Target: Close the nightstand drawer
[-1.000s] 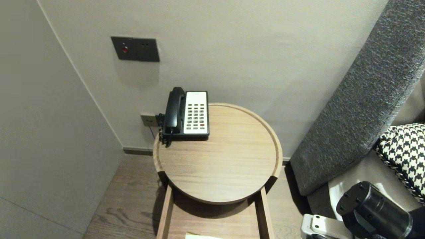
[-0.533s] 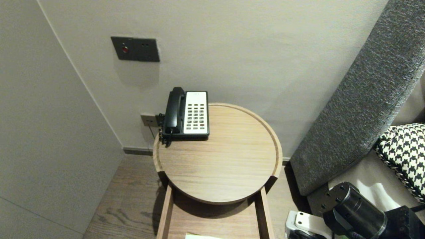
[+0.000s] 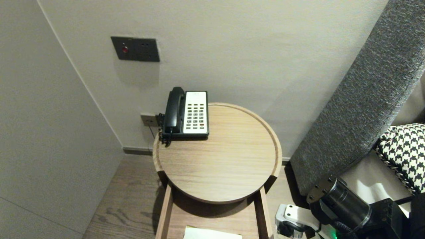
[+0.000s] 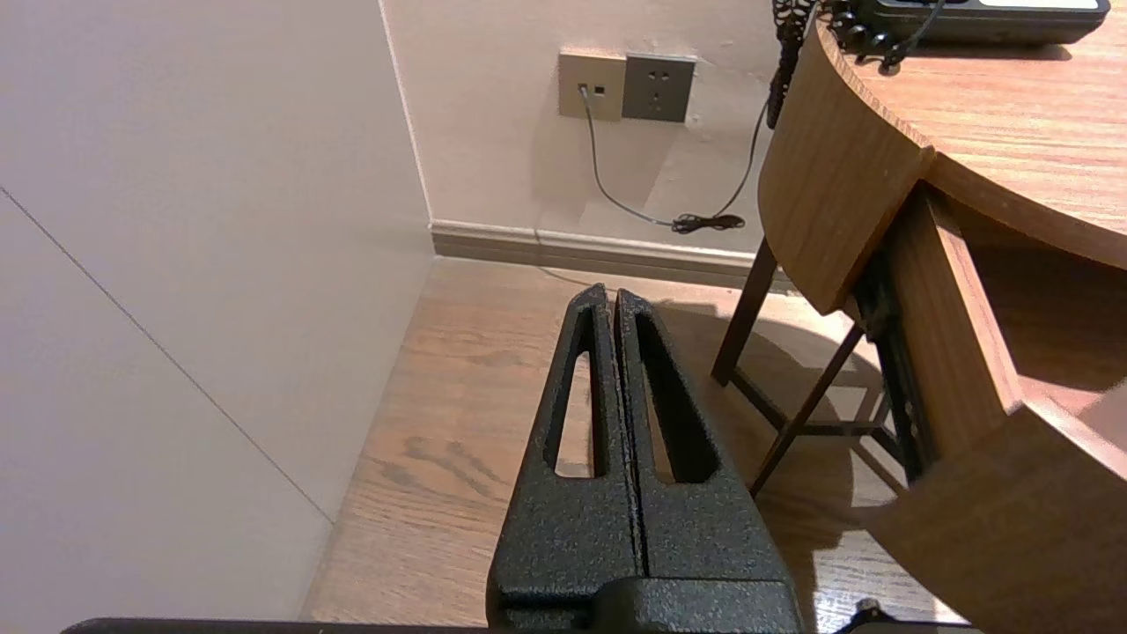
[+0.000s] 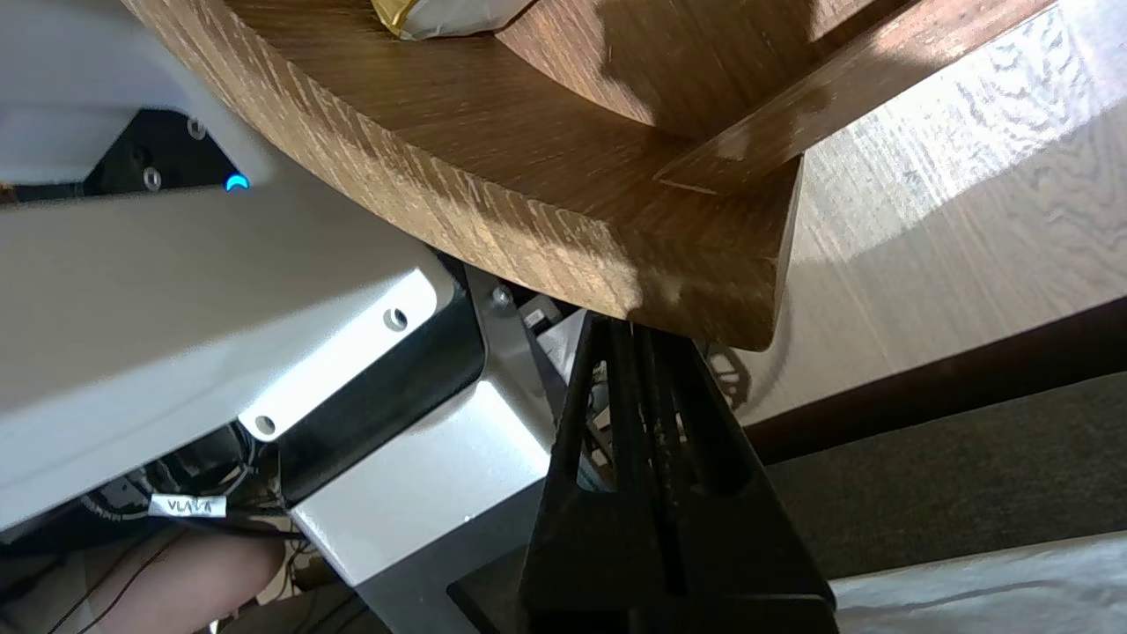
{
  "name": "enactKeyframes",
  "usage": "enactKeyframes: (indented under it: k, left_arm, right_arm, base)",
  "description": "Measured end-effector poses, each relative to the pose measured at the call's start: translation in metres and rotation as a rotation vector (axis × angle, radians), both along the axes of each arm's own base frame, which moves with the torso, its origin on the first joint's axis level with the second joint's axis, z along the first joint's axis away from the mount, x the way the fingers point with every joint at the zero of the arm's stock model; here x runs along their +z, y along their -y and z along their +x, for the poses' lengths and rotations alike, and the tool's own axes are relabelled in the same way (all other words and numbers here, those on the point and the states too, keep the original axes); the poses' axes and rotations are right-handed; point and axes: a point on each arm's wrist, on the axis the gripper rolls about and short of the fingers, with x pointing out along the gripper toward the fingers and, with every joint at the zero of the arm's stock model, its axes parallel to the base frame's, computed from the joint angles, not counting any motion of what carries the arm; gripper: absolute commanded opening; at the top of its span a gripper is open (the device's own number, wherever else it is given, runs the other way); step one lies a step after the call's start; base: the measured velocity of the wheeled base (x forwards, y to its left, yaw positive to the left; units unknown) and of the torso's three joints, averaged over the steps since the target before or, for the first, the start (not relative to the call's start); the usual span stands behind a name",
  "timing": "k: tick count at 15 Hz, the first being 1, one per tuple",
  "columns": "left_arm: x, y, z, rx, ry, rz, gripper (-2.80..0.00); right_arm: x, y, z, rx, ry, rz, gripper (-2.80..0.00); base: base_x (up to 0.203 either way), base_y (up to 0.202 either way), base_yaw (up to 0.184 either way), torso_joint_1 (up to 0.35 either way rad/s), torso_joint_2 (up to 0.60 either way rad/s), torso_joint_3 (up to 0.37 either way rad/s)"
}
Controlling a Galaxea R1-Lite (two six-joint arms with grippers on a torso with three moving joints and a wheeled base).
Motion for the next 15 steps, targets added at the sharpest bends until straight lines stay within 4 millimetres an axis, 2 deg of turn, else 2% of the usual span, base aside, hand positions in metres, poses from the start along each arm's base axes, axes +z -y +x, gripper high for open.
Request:
enactKeyframes:
  k: [7, 15]
  left_arm:
    - [0.000, 0.000, 0.000, 0.000, 0.000, 0.000, -2.80]
    - [0.000, 0.000, 0.000, 0.000, 0.000, 0.000, -2.80]
  right_arm:
    - [0.007, -0.013, 0.016, -0.007, 0.025, 0.013, -2.80]
    - [0.011, -0.024, 0.046, -0.034, 0.061, 0.033, -2.80]
  base:
    - [0.000, 0.000, 0.000, 0.000, 0.00, 0.000]
    - [0.000, 0.000, 0.000, 0.000, 0.00, 0.000]
